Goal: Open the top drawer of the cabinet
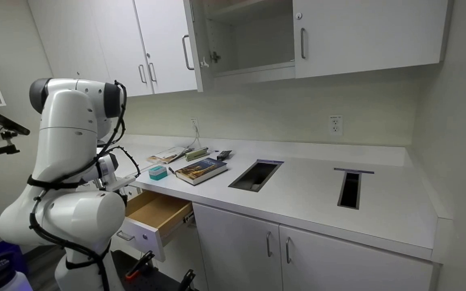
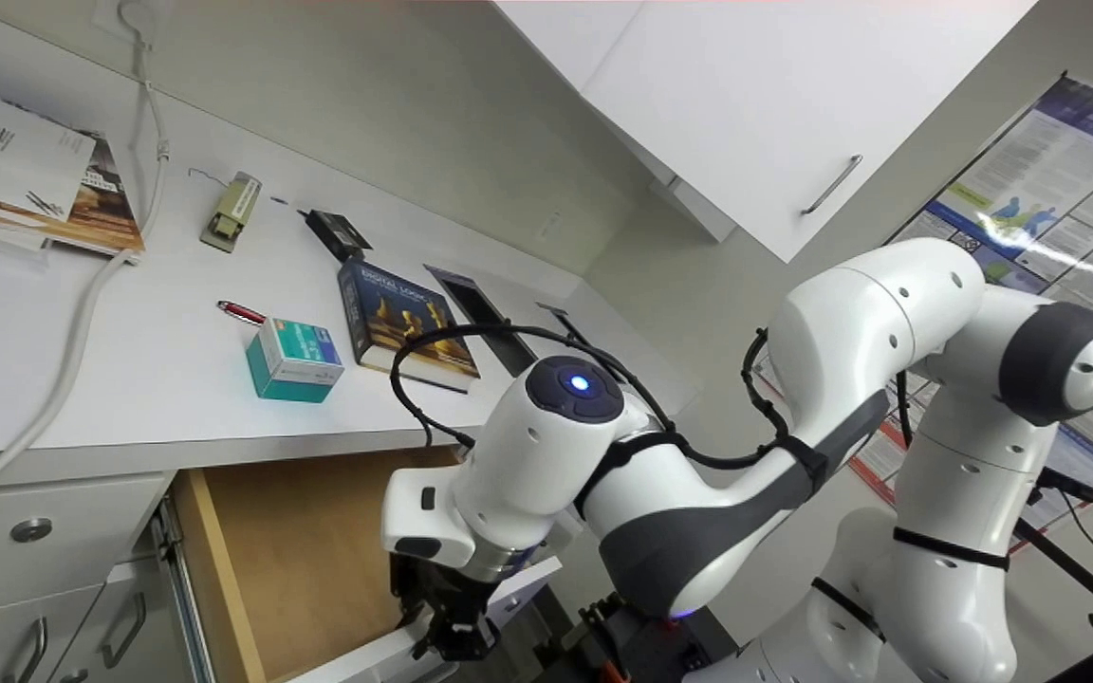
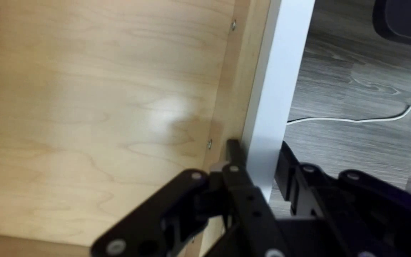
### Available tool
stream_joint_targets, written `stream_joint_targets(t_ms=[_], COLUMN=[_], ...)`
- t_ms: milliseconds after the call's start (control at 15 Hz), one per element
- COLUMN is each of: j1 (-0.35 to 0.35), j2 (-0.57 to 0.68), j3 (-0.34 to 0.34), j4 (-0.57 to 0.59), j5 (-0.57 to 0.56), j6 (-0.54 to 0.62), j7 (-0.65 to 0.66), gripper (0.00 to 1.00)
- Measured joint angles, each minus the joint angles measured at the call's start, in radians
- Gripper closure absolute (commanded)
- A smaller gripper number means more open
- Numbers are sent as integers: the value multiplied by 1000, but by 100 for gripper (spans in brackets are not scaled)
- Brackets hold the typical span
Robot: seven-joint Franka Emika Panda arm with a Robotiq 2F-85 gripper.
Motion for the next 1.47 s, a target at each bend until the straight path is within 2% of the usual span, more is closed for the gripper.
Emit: stream_joint_targets(t_ms=[600,667,800,1133,1200,1467], j1=[27,29,30,82,95,154], j2=[-52,-54,-55,-26,-21,-37], j3=[47,47,47,48,46,35], j4=[-101,-104,-106,-108,-108,-107], j5=[0,0,-3,-49,-61,-91], j6=[48,50,57,217,236,267], j7=[86,88,86,83,85,127], gripper=[93,49,41,3,0,0])
